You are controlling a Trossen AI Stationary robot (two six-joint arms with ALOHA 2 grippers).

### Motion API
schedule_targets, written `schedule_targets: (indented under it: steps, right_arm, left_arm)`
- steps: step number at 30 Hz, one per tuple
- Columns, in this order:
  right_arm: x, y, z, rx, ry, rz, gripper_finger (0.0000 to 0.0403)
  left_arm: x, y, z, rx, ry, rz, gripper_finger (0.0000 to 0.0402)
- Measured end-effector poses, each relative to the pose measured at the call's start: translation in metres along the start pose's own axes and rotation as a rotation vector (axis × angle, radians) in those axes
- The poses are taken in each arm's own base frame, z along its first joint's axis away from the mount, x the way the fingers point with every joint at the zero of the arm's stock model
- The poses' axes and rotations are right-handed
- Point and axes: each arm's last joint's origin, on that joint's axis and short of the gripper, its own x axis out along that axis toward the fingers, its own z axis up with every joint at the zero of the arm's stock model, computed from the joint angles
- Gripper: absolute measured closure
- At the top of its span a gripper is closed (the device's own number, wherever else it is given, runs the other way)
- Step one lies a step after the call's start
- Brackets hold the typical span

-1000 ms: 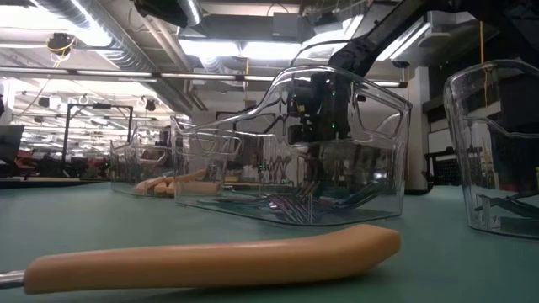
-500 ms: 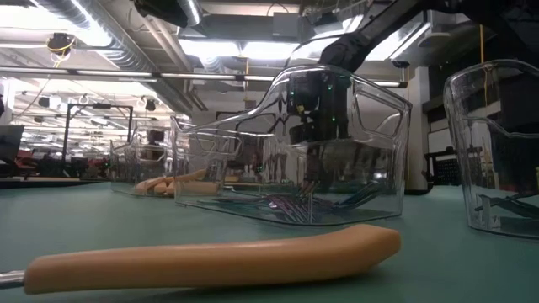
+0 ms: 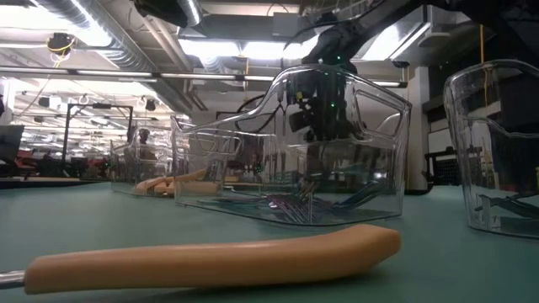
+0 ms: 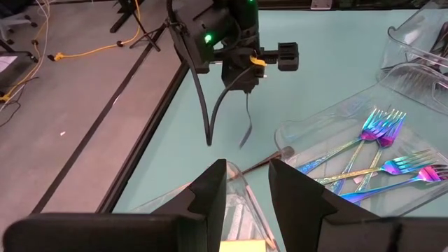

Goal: Sort silverware by color (type)
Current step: Put the blue fork into the center transparent bin

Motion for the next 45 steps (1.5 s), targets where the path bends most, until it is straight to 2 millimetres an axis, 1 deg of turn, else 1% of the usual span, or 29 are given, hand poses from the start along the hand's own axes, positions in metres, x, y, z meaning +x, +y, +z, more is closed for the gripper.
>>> schedule_targets:
  steps: [4, 13, 19, 26, 31, 34, 37, 42, 45]
  right_arm:
    - [-0.01, 0.002, -0.001, -0.005, 0.006, 0.004, 0.0402]
    - [-0.057, 0.013, -0.007, -0.021, -0.053, -0.101, 0.0403]
    - [-0.08, 0.031, -0.005, -0.06, -0.053, -0.222, 0.0403]
    - [-0.094, 0.059, 0.005, -0.135, -0.006, -0.382, 0.0403]
    - [-0.1, 0.075, 0.005, -0.169, 0.033, -0.414, 0.0403]
    - [-0.106, 0.081, -0.002, -0.136, 0.055, -0.404, 0.0403]
    - [-0.109, 0.086, -0.016, -0.085, 0.065, -0.408, 0.0403]
    - [-0.103, 0.099, -0.05, -0.002, 0.053, -0.45, 0.0403]
    - [-0.096, 0.106, -0.065, 0.015, 0.007, -0.529, 0.0403]
  left_arm:
    - [0.0, 0.0, 0.0, 0.0, 0.0, 0.0, 0.0298]
    - [0.0, 0.0, 0.0, -0.027, 0.0, 0.0, 0.0298]
    - [0.0, 0.0, 0.0, -0.05, 0.001, -0.007, 0.0298]
    - [0.0, 0.0, -0.001, -0.046, 0.011, -0.007, 0.0298]
    - [0.0, 0.0, -0.005, -0.053, 0.047, -0.004, 0.0298]
    - [0.0, 0.0, -0.006, -0.055, 0.056, -0.003, 0.0298]
    - [0.0, 0.0, -0.006, -0.055, 0.057, -0.003, 0.0298]
    - [0.0, 0.0, -0.005, -0.061, 0.045, 0.002, 0.0298]
    - [0.001, 0.002, -0.001, -0.083, 0.012, 0.011, 0.0298]
